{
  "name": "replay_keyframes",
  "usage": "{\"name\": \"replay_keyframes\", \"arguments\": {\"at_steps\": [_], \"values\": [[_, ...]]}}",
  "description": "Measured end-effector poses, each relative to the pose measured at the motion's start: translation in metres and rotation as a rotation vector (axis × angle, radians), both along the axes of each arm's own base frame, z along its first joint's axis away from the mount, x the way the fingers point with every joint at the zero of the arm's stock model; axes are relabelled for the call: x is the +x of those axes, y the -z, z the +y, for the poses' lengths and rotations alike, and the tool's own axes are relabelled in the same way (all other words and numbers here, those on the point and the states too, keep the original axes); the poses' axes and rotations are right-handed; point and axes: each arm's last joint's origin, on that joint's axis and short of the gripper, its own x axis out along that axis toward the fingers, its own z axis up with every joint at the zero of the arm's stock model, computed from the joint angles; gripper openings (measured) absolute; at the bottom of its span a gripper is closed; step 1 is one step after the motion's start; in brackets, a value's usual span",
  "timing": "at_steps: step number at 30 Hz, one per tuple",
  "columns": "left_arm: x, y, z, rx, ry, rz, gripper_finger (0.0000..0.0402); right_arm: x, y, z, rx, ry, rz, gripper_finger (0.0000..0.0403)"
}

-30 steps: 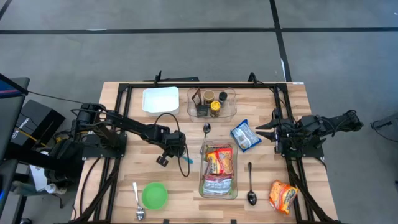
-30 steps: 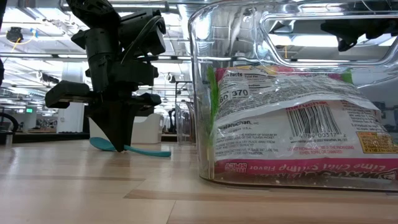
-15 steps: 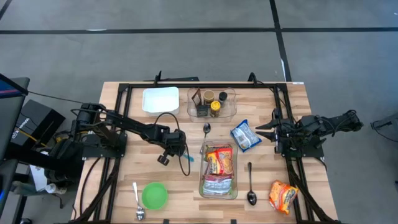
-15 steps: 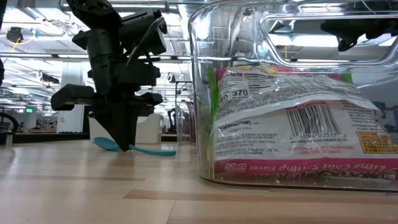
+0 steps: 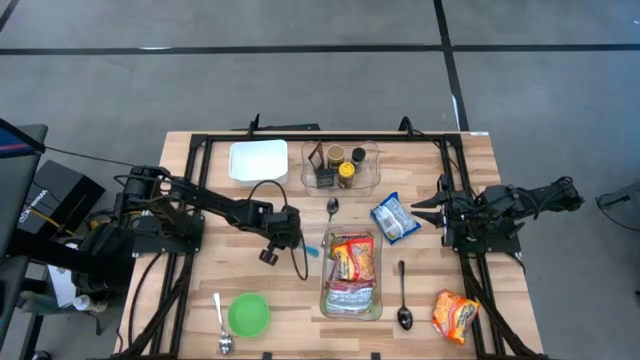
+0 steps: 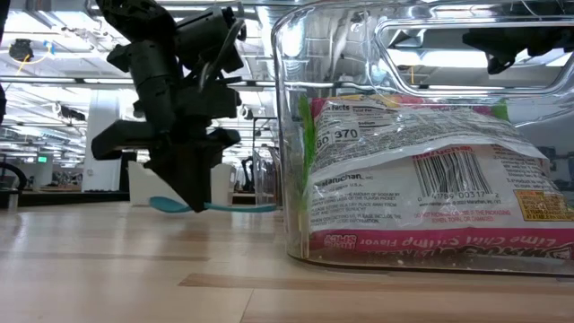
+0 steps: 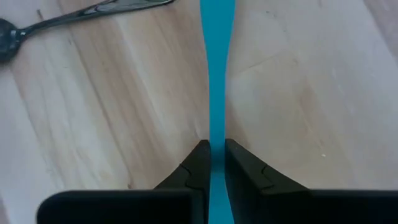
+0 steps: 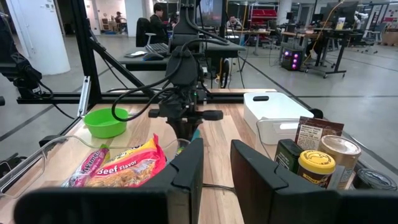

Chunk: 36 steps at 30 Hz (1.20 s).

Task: Pick & Place Food Item
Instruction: Put the blue spoon into the white bin

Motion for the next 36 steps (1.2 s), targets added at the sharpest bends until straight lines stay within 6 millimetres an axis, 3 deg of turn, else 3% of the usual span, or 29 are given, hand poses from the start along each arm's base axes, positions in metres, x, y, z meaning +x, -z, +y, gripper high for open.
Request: {"name": "replay_keyframes", "arguments": {"at_steps": [18, 36], "values": [[0.0017, -0.0013, 0.0006, 0.022, -0.017, -0.024, 0.0025, 0.0, 0.0, 0.0, 0.0, 0.0, 0.0, 0.0074], [0.0027, -0.0019, -0.0018, -0.082, -0.207, -0.041, 0.0025, 0.0, 0.0, -0.0001, 0.0, 0.001, 0.0, 0.0074]]}}
